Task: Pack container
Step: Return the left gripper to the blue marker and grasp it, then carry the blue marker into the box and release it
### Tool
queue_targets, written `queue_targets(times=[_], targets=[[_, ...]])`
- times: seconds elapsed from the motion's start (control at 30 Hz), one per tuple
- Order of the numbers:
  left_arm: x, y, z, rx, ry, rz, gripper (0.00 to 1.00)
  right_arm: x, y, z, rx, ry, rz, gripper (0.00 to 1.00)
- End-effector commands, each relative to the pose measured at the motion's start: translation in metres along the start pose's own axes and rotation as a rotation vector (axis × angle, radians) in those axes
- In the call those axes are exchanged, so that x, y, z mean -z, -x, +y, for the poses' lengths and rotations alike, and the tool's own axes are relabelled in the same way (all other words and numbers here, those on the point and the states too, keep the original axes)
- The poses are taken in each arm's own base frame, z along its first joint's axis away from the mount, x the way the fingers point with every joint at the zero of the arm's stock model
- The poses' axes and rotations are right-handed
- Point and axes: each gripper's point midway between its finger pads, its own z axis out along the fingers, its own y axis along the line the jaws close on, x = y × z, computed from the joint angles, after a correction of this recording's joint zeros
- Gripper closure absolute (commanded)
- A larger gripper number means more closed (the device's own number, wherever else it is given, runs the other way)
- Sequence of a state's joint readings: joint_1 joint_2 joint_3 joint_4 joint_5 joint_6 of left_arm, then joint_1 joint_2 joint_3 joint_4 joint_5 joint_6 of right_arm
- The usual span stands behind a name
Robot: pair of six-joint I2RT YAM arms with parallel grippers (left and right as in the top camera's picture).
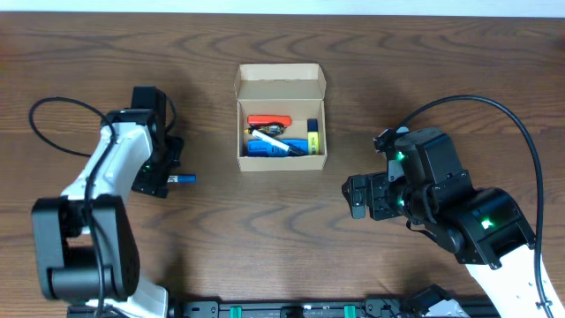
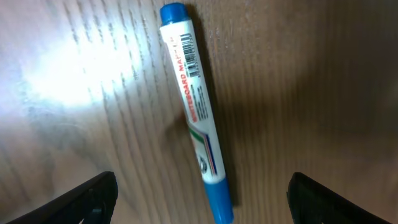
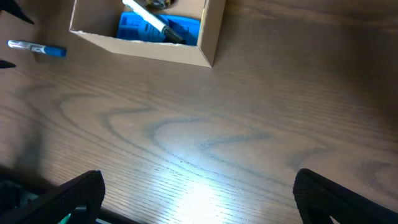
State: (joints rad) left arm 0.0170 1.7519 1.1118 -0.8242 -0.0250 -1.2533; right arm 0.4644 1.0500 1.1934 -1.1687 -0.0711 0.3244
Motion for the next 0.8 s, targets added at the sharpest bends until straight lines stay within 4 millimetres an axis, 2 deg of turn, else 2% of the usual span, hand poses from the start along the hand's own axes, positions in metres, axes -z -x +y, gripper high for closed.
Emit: queue_targets(times=[0.0, 0.23, 0.4, 0.6, 0.77], targets=[[-0.012, -0.001, 0.004, 0.007, 0.026, 0.008, 0.11, 0.000, 0.000, -0.001, 0.008, -0.004, 0.000, 0.01], [-0.032, -0.007, 0.004, 0.010, 0.012, 0.026, 0.12, 0.000, 0.000, -0.001, 0.008, -0.004, 0.000, 0.01], [-0.040, -0.009, 0.001, 0.014, -0.007, 0.036, 0.15, 0.000, 0.000, -0.001, 0.008, -0.003, 0.001, 0.01], [-0.042, -0.005, -0.003, 0.015, -0.017, 0.017, 0.28, 0.000, 0.000, -0.001, 0.008, -0.004, 0.000, 0.01], [-0.047, -0.007, 0.000, 0.017, 0.000, 0.032, 0.45, 0.000, 0.000, -0.001, 0.008, -0.004, 0.000, 0.01]])
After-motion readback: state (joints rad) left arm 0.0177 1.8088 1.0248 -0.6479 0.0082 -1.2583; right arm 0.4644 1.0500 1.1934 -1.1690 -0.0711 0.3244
